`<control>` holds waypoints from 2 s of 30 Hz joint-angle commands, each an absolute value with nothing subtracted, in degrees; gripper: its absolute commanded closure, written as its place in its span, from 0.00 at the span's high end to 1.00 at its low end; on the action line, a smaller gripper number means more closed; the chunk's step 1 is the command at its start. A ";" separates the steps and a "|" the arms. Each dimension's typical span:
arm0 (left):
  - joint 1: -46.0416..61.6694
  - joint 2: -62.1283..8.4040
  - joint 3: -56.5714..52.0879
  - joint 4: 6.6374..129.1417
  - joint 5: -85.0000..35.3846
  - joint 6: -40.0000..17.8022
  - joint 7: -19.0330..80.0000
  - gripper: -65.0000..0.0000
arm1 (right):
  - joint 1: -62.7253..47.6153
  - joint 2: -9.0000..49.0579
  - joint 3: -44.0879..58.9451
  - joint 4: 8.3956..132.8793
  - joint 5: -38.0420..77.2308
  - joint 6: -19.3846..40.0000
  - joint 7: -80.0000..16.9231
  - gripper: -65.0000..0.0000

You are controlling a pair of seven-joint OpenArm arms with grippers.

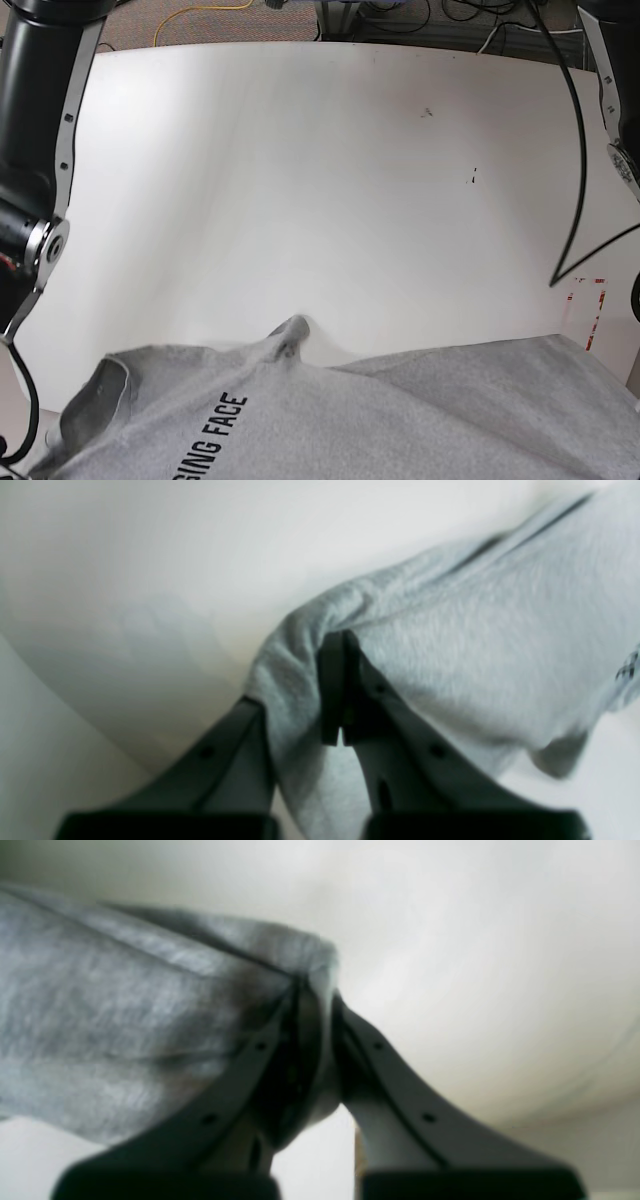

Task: Fold the T-shirt properly
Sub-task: 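Lift the shirt with both grippers and swing it toward the robot, then lower the stretched shirt onto the table with both grippers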

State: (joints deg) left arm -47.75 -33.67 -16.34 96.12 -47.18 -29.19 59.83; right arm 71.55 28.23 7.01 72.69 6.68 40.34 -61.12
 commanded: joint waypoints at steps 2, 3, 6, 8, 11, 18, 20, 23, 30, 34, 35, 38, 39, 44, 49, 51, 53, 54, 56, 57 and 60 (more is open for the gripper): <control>-43.74 -33.01 -16.75 98.68 -47.16 -28.88 58.15 0.00 | 64.13 28.53 11.21 78.90 6.64 40.00 -60.00 0.00; -41.54 -32.48 -16.84 99.56 -46.99 -28.88 58.15 0.00 | 61.23 28.53 12.44 80.31 6.64 40.00 -60.00 0.00; -35.91 -32.22 -17.01 101.49 -46.90 -28.88 58.15 0.00 | 54.99 28.44 14.99 83.03 6.64 40.00 -60.00 0.00; -31.78 -32.22 -17.54 102.64 -47.08 -28.88 58.15 0.00 | 50.42 28.18 16.84 85.05 6.64 40.00 -60.00 0.00; -25.98 -31.60 -18.95 104.31 -47.25 -28.88 58.15 0.00 | 44.26 26.68 19.47 87.69 6.64 40.00 -60.00 0.00; -13.23 -28.97 -23.69 107.56 -47.16 -28.97 58.24 0.00 | 31.16 23.78 24.22 93.58 6.64 40.00 -60.00 0.00; -10.07 -28.88 -24.40 108.18 -47.16 -28.97 58.24 0.00 | 27.74 22.73 25.01 94.99 6.64 40.00 -60.00 0.00; -5.32 -28.88 -24.48 108.53 -47.16 -28.97 58.24 0.00 | 22.90 21.41 25.98 97.19 6.64 40.00 -60.00 0.00; 4.53 -28.79 -27.56 108.53 -47.25 -28.97 58.24 0.00 | 13.58 18.86 26.15 102.02 6.64 40.00 -60.00 0.00; 9.54 -28.79 -29.05 108.53 -46.90 -28.97 58.24 0.00 | 8.57 18.07 26.15 104.31 6.64 40.00 -60.00 0.00; 10.59 -28.79 -29.32 108.53 -46.90 -28.97 58.24 0.00 | 7.52 17.71 26.24 104.75 6.55 40.00 -60.00 0.00; 13.49 -28.97 -29.41 108.53 -46.81 -28.97 58.24 0.00 | 4.00 17.10 26.59 105.54 6.55 40.00 -60.00 0.00; 14.20 -28.97 -29.41 108.53 -46.81 -28.97 58.24 0.00 | 3.21 17.01 26.59 105.63 6.55 40.00 -60.00 0.00; 18.24 -28.97 -30.46 108.26 -46.73 -28.97 58.24 0.00 | -0.57 17.01 26.77 105.54 6.55 40.00 -60.00 0.00; 19.82 -28.97 -31.87 108.26 -46.73 -28.97 58.15 0.00 | -2.33 16.92 26.86 105.54 6.55 40.00 -60.00 0.00; 19.47 -28.97 -32.22 108.44 -46.81 -28.97 58.07 0.00 | -2.33 16.92 26.86 105.63 6.55 40.00 -60.00 0.00; 17.63 -28.97 -32.75 108.53 -46.90 -28.97 58.07 0.00 | -1.36 17.01 26.86 105.71 6.55 40.00 -60.00 0.00; 15.69 -28.88 -32.92 108.62 -47.08 -28.97 58.15 0.00 | -0.40 17.10 26.86 105.71 6.55 40.00 -60.00 0.00; 11.91 -28.88 -32.84 108.62 -46.90 -28.97 58.24 0.00 | 1.71 17.27 26.86 105.71 6.37 40.00 -60.00 0.00; 10.51 -28.88 -32.84 108.62 -46.81 -28.97 58.24 0.00 | 2.59 17.36 26.86 105.63 6.20 40.00 -60.00 0.00; 5.23 -28.70 -32.66 108.62 -46.81 -28.79 58.33 0.00 | 5.85 17.45 26.86 105.36 6.11 40.00 -60.00 0.00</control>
